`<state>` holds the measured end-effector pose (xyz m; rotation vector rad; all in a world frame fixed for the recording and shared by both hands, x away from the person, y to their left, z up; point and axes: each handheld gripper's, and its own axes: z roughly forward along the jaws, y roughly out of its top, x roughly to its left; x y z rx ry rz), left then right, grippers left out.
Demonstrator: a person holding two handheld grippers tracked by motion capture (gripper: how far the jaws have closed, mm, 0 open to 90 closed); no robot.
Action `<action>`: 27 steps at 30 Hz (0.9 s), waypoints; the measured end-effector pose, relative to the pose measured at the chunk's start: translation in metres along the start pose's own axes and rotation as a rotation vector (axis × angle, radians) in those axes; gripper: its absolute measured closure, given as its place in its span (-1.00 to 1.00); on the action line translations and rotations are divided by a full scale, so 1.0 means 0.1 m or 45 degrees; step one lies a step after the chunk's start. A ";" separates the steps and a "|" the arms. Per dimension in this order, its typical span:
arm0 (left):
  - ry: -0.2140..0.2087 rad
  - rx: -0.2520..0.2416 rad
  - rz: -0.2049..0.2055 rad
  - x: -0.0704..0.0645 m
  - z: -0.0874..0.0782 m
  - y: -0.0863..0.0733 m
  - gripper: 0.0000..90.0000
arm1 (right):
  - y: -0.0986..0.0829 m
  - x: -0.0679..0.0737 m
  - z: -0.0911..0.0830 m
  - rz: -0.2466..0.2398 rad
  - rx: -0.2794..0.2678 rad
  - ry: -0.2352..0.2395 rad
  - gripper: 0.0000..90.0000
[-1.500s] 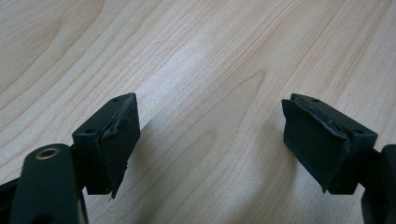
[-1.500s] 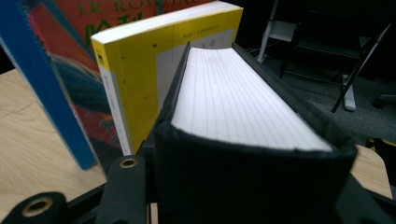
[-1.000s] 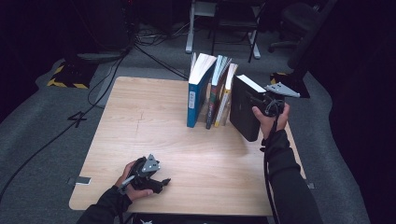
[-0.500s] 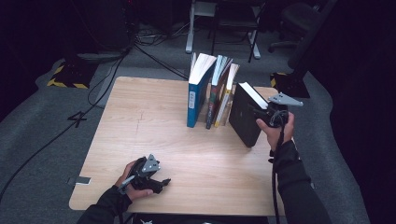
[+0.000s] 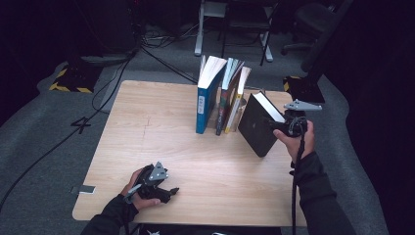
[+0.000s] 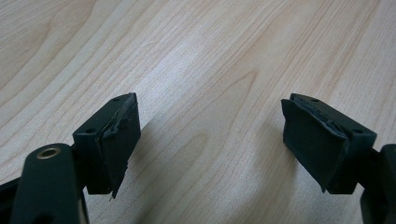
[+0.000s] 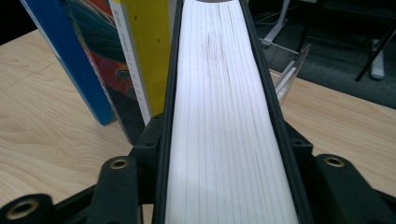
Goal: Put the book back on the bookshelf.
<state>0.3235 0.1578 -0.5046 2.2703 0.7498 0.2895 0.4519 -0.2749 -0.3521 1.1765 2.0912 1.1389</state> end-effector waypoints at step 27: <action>-0.007 -0.002 0.000 -0.02 0.00 0.00 -0.57 | 0.48 0.13 0.27 0.047 0.015 -0.203 0.18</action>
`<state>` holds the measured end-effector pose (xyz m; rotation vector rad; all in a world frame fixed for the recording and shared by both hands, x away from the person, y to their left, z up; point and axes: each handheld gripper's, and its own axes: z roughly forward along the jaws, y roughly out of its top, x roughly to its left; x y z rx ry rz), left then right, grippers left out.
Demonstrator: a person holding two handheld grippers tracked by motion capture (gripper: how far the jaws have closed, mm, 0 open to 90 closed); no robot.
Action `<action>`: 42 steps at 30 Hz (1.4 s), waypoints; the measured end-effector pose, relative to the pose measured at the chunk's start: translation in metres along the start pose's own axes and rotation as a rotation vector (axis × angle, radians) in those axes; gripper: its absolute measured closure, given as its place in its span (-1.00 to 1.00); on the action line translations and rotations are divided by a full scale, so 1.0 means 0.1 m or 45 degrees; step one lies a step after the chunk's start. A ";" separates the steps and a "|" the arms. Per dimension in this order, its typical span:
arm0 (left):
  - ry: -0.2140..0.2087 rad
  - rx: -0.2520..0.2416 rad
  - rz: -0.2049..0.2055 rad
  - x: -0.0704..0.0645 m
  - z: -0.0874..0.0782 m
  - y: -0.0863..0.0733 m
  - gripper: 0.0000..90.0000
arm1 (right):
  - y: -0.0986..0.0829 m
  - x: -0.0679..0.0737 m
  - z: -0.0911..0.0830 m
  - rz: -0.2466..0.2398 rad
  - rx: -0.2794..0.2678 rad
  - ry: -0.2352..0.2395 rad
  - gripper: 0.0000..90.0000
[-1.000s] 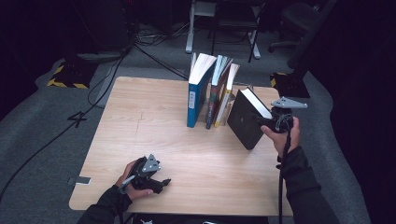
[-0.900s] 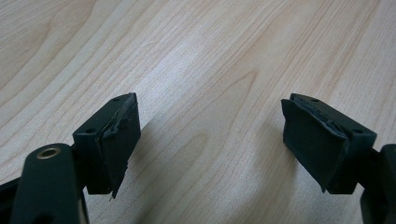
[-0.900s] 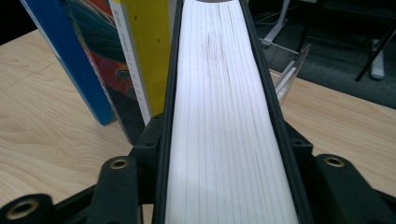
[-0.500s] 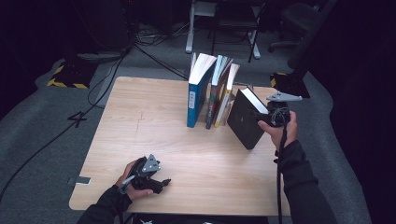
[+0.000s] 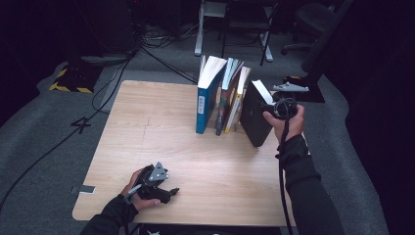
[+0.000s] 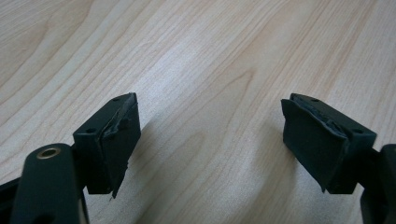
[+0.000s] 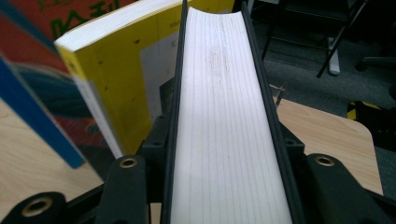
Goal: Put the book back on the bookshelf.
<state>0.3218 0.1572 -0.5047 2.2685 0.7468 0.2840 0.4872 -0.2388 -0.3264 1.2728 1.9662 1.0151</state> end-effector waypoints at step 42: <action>-0.050 0.001 0.052 -0.04 -0.01 -0.02 -0.57 | 0.16 -0.04 0.63 0.163 -0.037 -0.147 0.12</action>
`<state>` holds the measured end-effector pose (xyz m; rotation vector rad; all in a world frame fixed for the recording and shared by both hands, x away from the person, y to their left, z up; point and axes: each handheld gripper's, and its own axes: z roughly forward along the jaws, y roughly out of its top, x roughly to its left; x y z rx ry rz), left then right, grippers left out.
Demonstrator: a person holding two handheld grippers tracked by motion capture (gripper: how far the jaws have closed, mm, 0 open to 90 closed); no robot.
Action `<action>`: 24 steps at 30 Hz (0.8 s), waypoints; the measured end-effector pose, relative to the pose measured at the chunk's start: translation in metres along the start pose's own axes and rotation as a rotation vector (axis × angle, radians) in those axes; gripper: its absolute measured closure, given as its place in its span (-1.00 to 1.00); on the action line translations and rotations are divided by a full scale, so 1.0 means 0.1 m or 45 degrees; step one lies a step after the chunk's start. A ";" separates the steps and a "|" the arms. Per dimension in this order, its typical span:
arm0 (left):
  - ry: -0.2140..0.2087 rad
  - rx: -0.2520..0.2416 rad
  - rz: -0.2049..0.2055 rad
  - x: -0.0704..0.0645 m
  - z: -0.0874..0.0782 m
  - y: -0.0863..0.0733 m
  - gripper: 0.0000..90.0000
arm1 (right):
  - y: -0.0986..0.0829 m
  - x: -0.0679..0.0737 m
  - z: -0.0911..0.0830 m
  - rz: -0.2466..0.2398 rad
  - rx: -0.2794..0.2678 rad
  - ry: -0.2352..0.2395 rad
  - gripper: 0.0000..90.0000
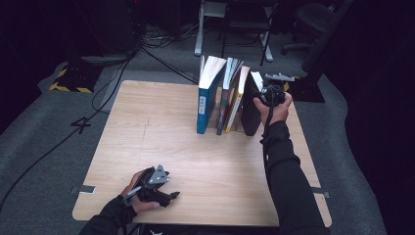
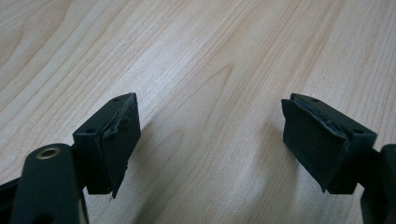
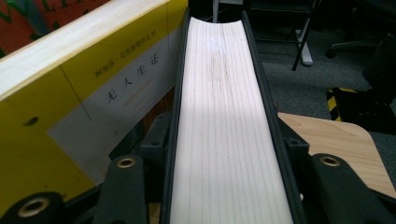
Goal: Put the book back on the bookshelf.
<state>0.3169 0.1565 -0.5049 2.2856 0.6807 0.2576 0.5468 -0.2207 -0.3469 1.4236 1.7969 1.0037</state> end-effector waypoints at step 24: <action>0.012 0.003 -0.009 0.00 -0.02 -0.02 -0.58 | -0.87 -0.26 -0.40 -0.117 -0.123 0.228 -0.03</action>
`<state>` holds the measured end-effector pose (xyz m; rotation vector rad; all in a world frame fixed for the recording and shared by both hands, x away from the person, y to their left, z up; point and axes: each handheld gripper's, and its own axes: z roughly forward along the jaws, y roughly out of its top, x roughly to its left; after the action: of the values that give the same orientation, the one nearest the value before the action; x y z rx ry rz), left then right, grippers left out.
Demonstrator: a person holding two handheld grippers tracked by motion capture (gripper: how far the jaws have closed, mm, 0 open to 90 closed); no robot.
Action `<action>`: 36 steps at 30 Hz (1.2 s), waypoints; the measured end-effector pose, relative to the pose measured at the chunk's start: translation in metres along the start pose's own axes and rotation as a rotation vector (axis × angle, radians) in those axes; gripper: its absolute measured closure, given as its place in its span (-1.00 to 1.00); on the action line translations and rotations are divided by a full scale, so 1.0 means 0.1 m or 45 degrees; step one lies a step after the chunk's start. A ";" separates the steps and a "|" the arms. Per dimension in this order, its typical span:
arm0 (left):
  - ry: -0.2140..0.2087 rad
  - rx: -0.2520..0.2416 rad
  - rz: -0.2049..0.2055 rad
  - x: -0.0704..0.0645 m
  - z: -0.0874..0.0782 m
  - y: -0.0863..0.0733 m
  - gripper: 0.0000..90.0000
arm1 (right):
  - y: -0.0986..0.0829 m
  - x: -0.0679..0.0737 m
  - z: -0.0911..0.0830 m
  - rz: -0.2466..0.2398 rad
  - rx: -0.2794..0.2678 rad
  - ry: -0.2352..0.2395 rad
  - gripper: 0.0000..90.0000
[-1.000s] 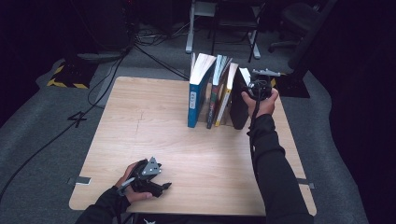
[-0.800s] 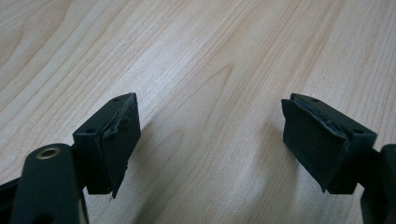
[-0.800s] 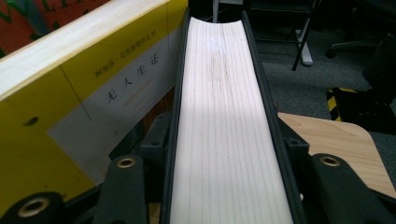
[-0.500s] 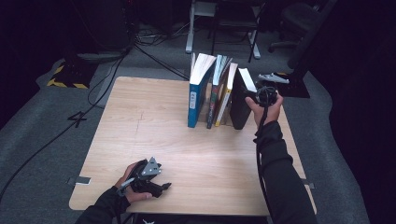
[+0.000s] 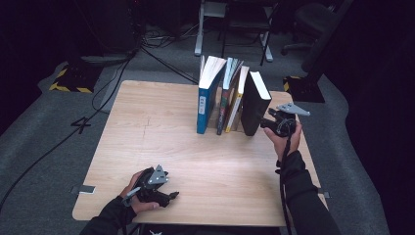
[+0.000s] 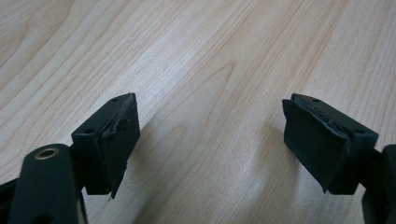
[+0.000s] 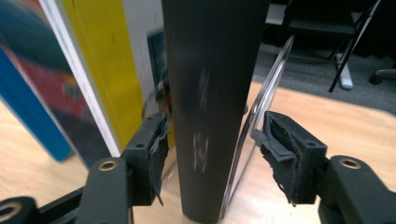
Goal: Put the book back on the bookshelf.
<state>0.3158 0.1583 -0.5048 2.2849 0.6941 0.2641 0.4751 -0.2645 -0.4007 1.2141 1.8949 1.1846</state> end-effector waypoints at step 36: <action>-0.008 0.001 0.010 0.00 0.01 0.01 -0.58 | -0.34 0.13 0.39 0.071 0.019 -0.137 0.06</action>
<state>0.3166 0.1577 -0.5047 2.2889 0.6827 0.2605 0.4890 -0.2450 -0.4483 1.3198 1.8038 1.1127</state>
